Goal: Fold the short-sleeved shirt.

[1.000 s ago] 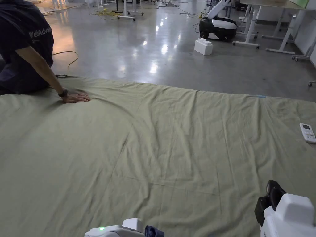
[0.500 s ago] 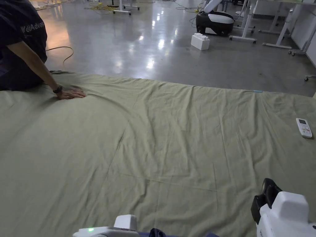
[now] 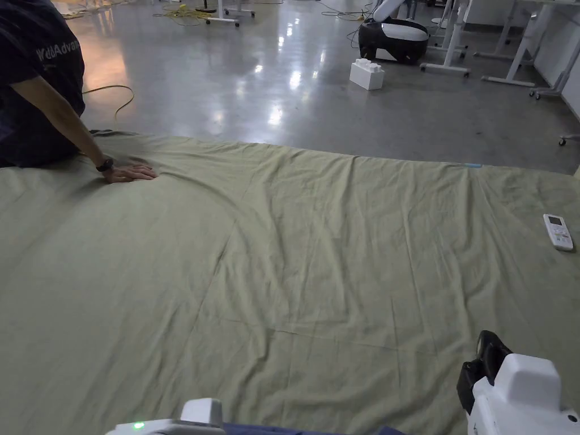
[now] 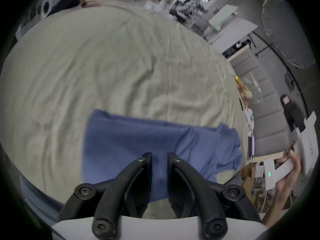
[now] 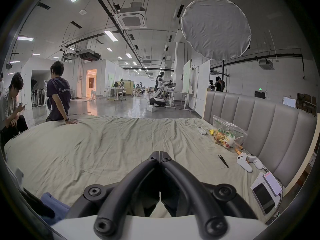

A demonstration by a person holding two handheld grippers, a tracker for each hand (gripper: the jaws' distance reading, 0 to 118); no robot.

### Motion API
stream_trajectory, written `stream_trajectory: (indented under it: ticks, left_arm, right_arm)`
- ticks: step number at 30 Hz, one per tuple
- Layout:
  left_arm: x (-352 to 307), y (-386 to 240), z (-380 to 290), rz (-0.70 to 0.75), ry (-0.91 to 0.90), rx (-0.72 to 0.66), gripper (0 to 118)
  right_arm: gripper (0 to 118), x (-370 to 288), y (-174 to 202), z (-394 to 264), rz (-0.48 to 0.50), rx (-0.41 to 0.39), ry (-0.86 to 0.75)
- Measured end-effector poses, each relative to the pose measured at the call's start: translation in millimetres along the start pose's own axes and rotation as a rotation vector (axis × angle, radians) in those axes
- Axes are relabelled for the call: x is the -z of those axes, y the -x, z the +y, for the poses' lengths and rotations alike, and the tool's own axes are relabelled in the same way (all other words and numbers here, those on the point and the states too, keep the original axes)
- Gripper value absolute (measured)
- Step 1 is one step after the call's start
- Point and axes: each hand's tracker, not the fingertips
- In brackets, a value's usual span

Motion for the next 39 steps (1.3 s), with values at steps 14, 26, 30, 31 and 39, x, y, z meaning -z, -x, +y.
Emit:
stream_trajectory:
  ticks: [14,26,30,31,39]
  left_arm:
    - [46.6,-49.1,-21.8,-0.184,0.050,0.066,17]
    - [-0.5,-49.1,7.1,-0.190,-0.035,0.117,62]
    - [-33.3,8.2,33.9,-0.224,-0.153,0.085,76]
    - [-35.2,44.1,29.7,-0.219,-0.178,0.077,77]
    - [-18.4,160.4,12.4,-0.264,-0.108,-0.118,81]
  right_arm:
    - [0,-1.1,-5.1,-11.4,-0.006,0.006,0.037]
    - [0,-6.1,-13.8,1.5,0.005,-0.008,0.008]
    - [0,-7.3,-23.9,10.9,-0.010,-0.015,-0.018]
    - [0,-7.0,-25.2,12.2,-0.013,-0.017,-0.021]
    - [0,-7.0,-22.9,9.9,-0.014,-0.022,-0.015]
